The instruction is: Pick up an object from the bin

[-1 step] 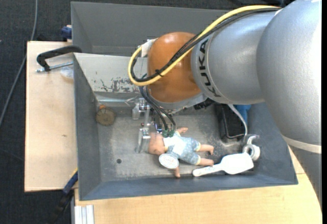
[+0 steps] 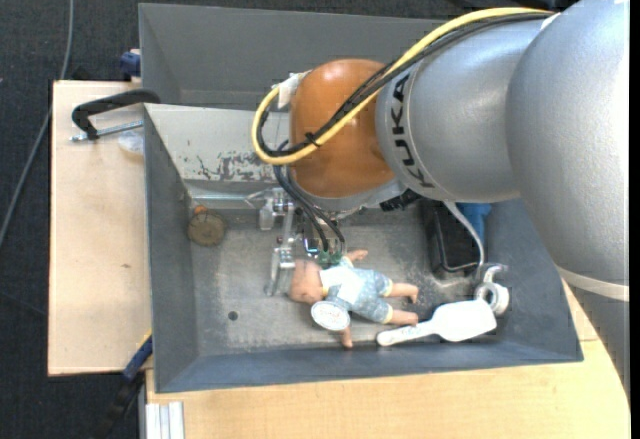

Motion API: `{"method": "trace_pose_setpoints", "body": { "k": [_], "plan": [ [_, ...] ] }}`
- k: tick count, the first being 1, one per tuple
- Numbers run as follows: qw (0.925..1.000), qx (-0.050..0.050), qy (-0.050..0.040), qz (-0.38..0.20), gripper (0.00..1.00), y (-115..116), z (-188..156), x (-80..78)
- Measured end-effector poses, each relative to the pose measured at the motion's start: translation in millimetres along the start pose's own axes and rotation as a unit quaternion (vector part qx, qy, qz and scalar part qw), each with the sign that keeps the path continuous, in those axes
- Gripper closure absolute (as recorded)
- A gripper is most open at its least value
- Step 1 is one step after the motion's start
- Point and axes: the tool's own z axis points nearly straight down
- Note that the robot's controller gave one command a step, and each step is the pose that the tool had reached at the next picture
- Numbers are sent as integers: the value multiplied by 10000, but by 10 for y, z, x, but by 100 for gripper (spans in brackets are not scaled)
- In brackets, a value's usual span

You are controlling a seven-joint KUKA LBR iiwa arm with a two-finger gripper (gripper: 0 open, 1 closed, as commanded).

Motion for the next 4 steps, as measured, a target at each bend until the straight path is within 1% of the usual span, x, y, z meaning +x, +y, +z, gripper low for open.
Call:
{"method": "trace_pose_setpoints", "body": {
  "k": [1, 2, 3, 4],
  "plan": [
    [9999, -11, 3, -134, 0, -399, 154, 188],
    [9970, -2, -9, -775, 0, -867, 426, 349],
    [9932, -9, -3, -1164, 0, -1006, 480, 279],
    [9646, -10, -19, -2638, 100, -1012, 603, 282]
  ]
}}
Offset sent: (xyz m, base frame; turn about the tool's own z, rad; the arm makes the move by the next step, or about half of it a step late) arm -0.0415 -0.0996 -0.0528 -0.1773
